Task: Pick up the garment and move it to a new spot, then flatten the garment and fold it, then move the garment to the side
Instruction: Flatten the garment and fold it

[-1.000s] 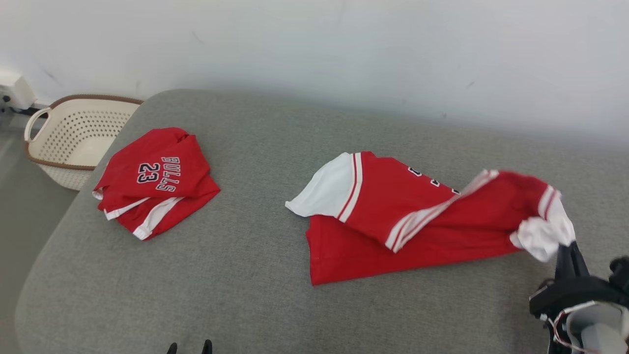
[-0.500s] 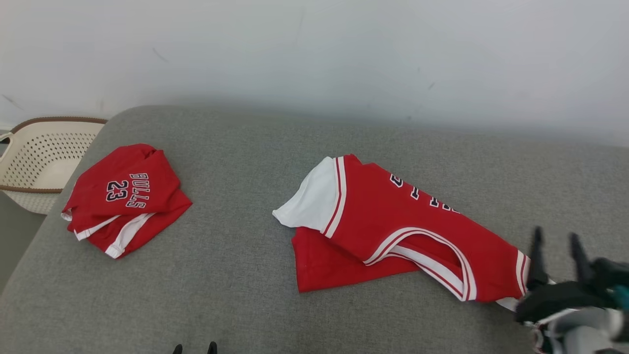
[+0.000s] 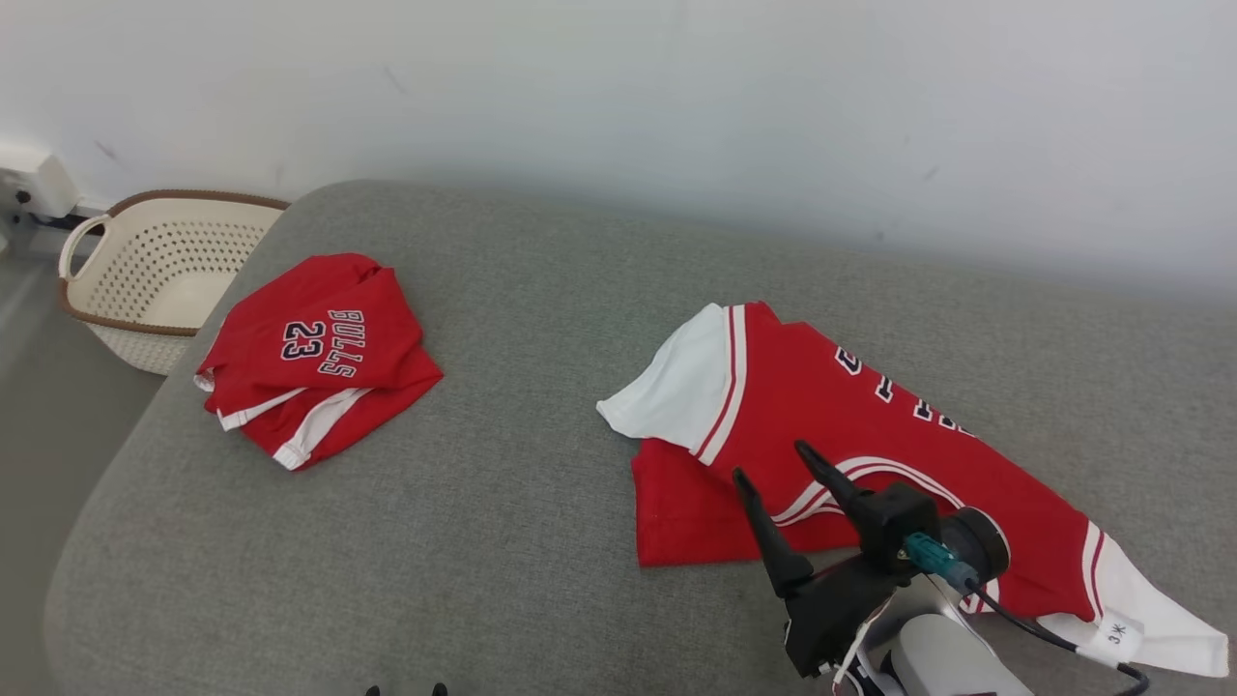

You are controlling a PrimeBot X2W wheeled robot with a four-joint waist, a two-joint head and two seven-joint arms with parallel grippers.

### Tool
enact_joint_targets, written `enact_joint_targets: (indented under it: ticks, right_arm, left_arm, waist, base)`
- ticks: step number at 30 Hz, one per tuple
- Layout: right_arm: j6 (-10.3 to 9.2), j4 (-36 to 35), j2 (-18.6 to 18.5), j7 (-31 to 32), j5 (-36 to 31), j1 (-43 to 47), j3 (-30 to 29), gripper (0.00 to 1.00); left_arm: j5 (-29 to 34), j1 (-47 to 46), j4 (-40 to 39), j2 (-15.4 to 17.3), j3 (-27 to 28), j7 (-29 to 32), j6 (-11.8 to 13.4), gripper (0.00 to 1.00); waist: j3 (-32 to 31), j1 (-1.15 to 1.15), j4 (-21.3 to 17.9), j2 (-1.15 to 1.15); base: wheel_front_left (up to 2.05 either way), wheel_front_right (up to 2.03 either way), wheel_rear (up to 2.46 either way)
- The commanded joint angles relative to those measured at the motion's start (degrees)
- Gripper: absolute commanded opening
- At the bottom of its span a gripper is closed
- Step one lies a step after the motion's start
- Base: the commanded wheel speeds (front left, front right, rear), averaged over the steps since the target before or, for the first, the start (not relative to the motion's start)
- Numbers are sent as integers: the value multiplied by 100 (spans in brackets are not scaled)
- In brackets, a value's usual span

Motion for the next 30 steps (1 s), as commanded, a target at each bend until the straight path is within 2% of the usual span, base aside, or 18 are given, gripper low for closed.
enact_joint_targets:
  ticks: [1,6,13,25,26,27,28,29,30]
  right_arm:
    - [2,48,-61,-5,32,-47,50,100]
    - [2,525,-163,-5,-35,-301,464,100]
    - [2,1032,-211,-5,-581,-601,104,100]
    - [2,1492,-209,-5,-1429,-1025,-55,100]
    - [2,1513,-189,-5,-1447,-1062,-93,85]
    - [2,1508,-165,-5,-1469,-1101,-136,47]
    - [2,1497,-147,-5,-1491,-1123,-165,31]
    - [2,1479,-135,-5,-1488,-1117,-202,0]
    - [2,1407,-126,-6,-1463,-1111,-258,0]
  left_arm:
    - [-3,62,10,15,23,-7,26,100]
    - [-116,70,3,13,-23,-7,68,100]
    - [-220,-26,-50,9,-101,-7,112,100]
    - [-405,-276,-117,10,-357,-7,234,100]
    - [-416,-288,-127,11,-367,-7,228,100]
    - [-421,-303,-141,11,-372,-7,232,100]
    - [-420,-310,-156,11,-373,-7,237,100]
    - [-417,-309,-162,10,-372,-7,239,100]
    - [-416,-306,-164,10,-368,-7,237,100]
  waist:
    - [28,0,161,0]
    - [104,0,410,0]
    - [369,0,634,0]
    - [756,0,767,0]
    - [768,0,775,0]
    - [777,0,778,0]
    - [783,0,778,0]
    - [787,0,775,0]
    - [793,0,770,0]
  base:
    - [0,0,0]
    - [0,0,0]
    - [0,0,0]
    - [0,0,0]
    - [0,0,0]
    - [0,0,0]
    - [0,0,0]
    - [0,0,0]
    - [0,0,0]
